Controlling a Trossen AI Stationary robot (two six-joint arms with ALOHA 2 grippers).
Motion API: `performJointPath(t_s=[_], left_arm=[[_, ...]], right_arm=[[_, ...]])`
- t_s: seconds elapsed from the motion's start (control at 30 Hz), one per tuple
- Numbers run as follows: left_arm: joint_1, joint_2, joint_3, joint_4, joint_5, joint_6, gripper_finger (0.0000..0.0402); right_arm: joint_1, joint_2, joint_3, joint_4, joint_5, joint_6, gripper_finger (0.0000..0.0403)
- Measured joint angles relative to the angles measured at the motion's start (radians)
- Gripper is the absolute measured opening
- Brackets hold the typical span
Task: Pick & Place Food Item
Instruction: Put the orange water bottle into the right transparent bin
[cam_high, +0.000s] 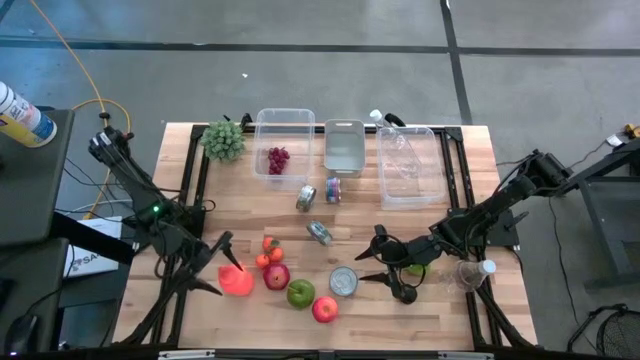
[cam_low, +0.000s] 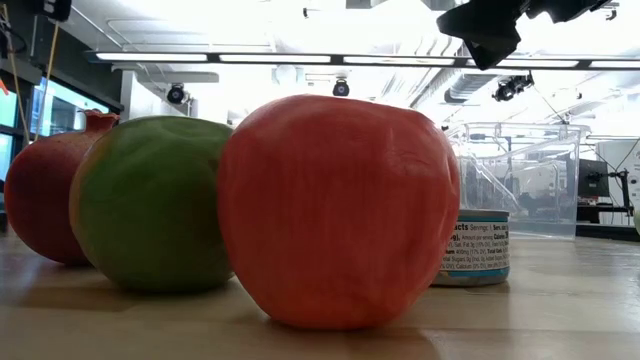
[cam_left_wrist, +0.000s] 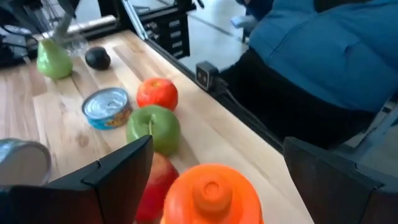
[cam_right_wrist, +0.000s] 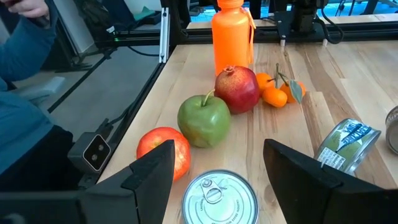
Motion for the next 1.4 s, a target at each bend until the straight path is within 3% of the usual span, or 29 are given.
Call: performJointPath(t_s=[0.3, 0.47, 0.77, 0.97, 1.2, 1.4], left_arm=[[0.004, 0.07, -0.014, 0.045, -0.003, -0.008, 0.0349], [0.048, 0.117, -0.014, 0.044, -0.008, -0.105, 0.0349], [0.114, 0.132, -0.014, 0.043, 0.05, -0.049, 0.0344], [0.119, 0.132, -0.014, 0.043, 0.065, -0.05, 0.0298], [0.119, 0.132, -0.014, 0.044, 0.049, -0.053, 0.0192], [0.119, 0.132, -0.006, 0.069, 0.016, -0.066, 0.0189]], right_arm=[[0.0, 0.0, 0.0, -0.009, 0.0, 0.026, 0.0235], [0.0, 0.0, 0.0, -0.011, 0.0, 0.033, 0.0235], [0.0, 0.0, 0.0, -0.01, 0.0, 0.049, 0.0235], [0.0, 0.0, 0.0, -0.018, 0.0, 0.049, 0.0235], [0.0, 0.0, 0.0, -0.021, 0.0, 0.049, 0.0235], [0.0, 0.0, 0.0, -0.02, 0.0, 0.049, 0.0235]])
